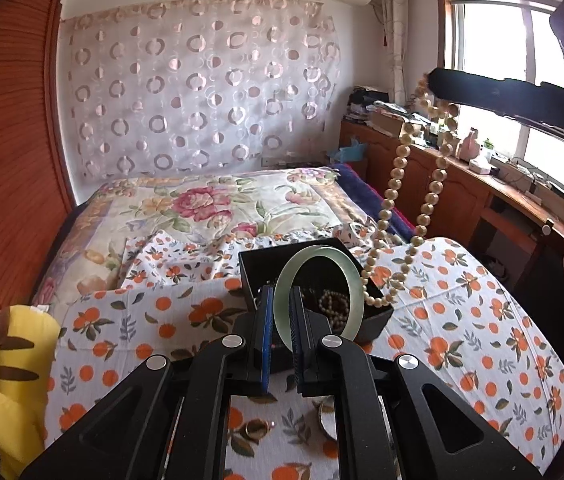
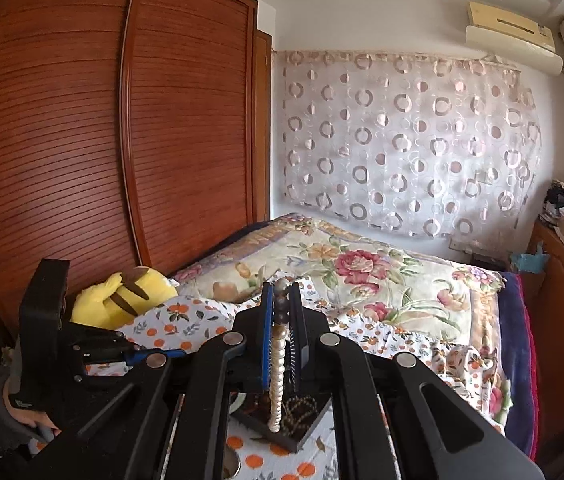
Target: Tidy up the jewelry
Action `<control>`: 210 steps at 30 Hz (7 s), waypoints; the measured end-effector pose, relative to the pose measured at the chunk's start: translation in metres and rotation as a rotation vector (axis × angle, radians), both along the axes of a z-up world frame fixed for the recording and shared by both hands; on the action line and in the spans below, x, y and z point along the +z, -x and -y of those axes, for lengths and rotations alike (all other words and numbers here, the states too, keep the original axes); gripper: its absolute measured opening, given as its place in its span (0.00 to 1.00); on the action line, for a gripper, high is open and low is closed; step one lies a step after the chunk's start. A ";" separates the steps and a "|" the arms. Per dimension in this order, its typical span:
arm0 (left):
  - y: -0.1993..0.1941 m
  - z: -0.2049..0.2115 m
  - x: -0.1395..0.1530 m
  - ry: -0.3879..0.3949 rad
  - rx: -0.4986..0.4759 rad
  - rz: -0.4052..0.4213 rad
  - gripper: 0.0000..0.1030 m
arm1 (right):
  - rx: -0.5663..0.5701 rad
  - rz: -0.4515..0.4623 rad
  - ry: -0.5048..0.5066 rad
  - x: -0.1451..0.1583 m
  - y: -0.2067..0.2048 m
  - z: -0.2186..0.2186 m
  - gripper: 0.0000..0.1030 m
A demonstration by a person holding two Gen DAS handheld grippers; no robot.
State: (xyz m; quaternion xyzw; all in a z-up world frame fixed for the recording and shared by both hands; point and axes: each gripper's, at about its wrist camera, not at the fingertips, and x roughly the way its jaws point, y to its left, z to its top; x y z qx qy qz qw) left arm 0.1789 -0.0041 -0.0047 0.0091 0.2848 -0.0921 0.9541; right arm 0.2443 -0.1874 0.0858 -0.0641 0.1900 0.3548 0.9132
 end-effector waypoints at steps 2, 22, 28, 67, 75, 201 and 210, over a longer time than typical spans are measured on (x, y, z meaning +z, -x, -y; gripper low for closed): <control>-0.006 0.001 0.001 0.001 -0.001 0.000 0.07 | 0.004 -0.016 -0.004 -0.006 -0.008 -0.002 0.08; -0.060 0.017 -0.006 -0.008 -0.049 -0.031 0.00 | 0.011 -0.229 0.047 -0.104 -0.046 -0.008 0.09; -0.056 0.014 -0.007 -0.009 -0.040 -0.033 0.00 | -0.004 -0.239 0.033 -0.109 -0.048 -0.007 0.37; 0.015 -0.011 -0.088 -0.024 -0.061 -0.233 0.70 | 0.033 -0.438 0.245 -0.209 0.076 -0.018 0.37; 0.018 -0.001 -0.085 -0.022 -0.086 -0.226 0.70 | -0.055 -0.418 0.304 -0.209 0.075 0.008 0.35; -0.017 -0.033 -0.034 -0.043 -0.022 -0.158 0.20 | 0.042 -0.276 0.090 -0.132 0.024 -0.034 0.27; 0.003 -0.036 -0.074 -0.062 -0.068 -0.255 0.42 | 0.044 -0.336 0.137 -0.162 0.051 -0.046 0.29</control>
